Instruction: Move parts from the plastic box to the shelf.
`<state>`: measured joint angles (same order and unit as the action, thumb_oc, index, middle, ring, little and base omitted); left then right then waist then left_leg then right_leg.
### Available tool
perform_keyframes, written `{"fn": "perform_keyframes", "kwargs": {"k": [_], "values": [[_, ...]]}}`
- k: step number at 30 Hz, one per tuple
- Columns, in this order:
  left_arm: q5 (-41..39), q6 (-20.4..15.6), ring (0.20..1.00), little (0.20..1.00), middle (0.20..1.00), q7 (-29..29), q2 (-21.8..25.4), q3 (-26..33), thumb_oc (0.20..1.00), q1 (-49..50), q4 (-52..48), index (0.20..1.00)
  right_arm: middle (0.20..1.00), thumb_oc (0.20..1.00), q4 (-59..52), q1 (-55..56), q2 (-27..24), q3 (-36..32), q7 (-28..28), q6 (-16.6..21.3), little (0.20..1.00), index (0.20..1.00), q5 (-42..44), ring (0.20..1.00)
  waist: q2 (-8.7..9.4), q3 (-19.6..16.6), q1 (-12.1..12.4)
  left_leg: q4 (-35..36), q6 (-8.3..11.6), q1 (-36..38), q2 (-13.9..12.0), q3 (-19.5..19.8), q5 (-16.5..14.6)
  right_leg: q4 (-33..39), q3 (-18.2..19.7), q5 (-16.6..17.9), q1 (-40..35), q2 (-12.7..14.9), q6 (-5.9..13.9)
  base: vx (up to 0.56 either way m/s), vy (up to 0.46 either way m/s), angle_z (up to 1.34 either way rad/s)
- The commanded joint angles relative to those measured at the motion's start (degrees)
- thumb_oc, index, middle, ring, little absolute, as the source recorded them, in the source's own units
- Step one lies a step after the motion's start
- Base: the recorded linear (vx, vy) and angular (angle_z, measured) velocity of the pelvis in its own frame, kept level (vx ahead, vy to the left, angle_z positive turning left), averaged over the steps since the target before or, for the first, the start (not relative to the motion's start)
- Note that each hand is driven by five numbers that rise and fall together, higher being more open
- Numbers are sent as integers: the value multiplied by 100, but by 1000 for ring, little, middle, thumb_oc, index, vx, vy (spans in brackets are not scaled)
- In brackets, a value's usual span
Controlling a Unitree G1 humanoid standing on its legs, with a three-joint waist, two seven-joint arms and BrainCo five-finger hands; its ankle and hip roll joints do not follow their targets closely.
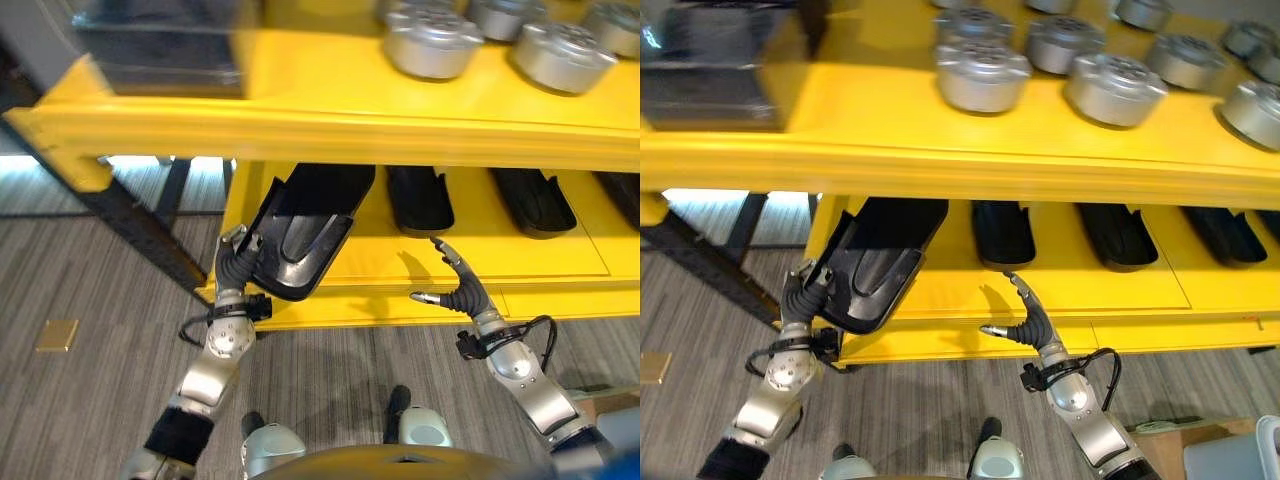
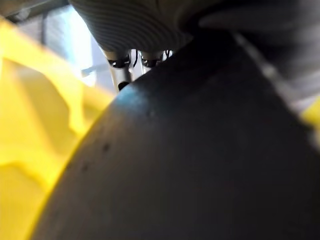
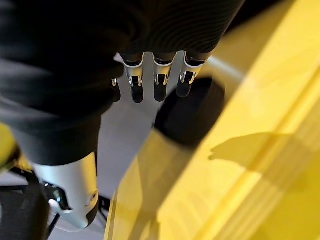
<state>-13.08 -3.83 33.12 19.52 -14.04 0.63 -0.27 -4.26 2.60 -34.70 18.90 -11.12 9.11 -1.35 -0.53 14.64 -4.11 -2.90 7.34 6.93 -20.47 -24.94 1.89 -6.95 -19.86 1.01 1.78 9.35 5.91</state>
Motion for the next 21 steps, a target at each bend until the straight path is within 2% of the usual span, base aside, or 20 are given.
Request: {"fn": "perform_keyframes", "kwargs": {"k": [1,4,5,7,12,13,14,15,18,21], "values": [[-320,-255,200,200,200,285,279,17,200,-392,-554,200,1000,1000,-474,-28,-1,37,309,310,1000,1000,-11,1000,559,-252,-31,-618,-187,-292,415,-27,-509,-286,16,-592,-455,356,279,109,-102,-23],[-514,-195,200,200,200,341,211,16,200,-360,-405,200,1000,1000,-565,-1,-114,-82,-64,685,1000,1000,0,1000,588,-301,-66,-634,-151,-244,246,-70,-463,-283,-32,-645,-546,296,184,81,-66,-7],[-537,-189,200,200,200,341,201,15,200,-360,-388,200,1000,1000,-576,4,-116,-99,-93,692,1000,1000,5,1000,589,-305,-70,-635,-150,-242,235,-76,-460,-282,-36,-647,-549,291,178,72,-40,1],[-682,-122,200,200,200,466,112,34,200,-373,-257,200,1000,1000,-775,39,-108,-339,-613,995,1000,1000,-221,1000,575,-324,-141,-650,-146,-222,167,-163,-451,-317,-36,-678,-533,245,137,70,-14,5],[-813,-66,200,200,200,796,15,61,200,-418,-113,200,1000,1000,-1084,91,-67,-645,-1124,1242,1000,1000,-376,1000,511,-309,-252,-693,-137,-215,130,-275,-440,-382,19,-717,-462,189,105,45,29,1],[-881,-33,200,200,200,873,-14,73,200,-443,-87,200,1000,1000,-1171,118,-44,-718,-1487,1273,1000,1000,-581,1000,489,-304,-280,-698,-134,-220,121,-306,-432,-389,40,-718,-440,179,104,29,47,3],[-954,7,200,200,200,948,-37,88,200,-470,-44,200,1000,1000,-1272,145,-9,-901,-2283,1321,1000,1000,-853,1000,454,-289,-342,-699,-142,-223,123,-358,-436,-392,84,-717,-400,162,110,43,89,1],[-1092,6,200,200,200,1162,-80,56,200,-532,93,200,1000,1000,-1345,211,42,-1216,-2766,1391,1000,1000,-1081,1000,399,-272,-439,-719,-149,-244,92,-450,-463,-446,104,-741,-331,185,118,31,82,-1],[-1302,26,200,200,200,1452,-154,86,200,-537,217,200,1000,1000,-1326,277,46,-1477,-2981,1212,1000,1000,-950,1000,347,-226,-509,-729,-175,-251,104,-506,-501,-491,136,-760,-289,210,116,23,58,-6],[-1515,-7,200,200,200,1599,-196,181,200,-489,350,200,1000,1000,-1286,368,27,-1641,-2979,1265,1000,1000,-906,1000,335,-181,-529,-786,-180,-305,90,-513,-519,-571,155,-799,-227,224,109,15,9,-10]]}}
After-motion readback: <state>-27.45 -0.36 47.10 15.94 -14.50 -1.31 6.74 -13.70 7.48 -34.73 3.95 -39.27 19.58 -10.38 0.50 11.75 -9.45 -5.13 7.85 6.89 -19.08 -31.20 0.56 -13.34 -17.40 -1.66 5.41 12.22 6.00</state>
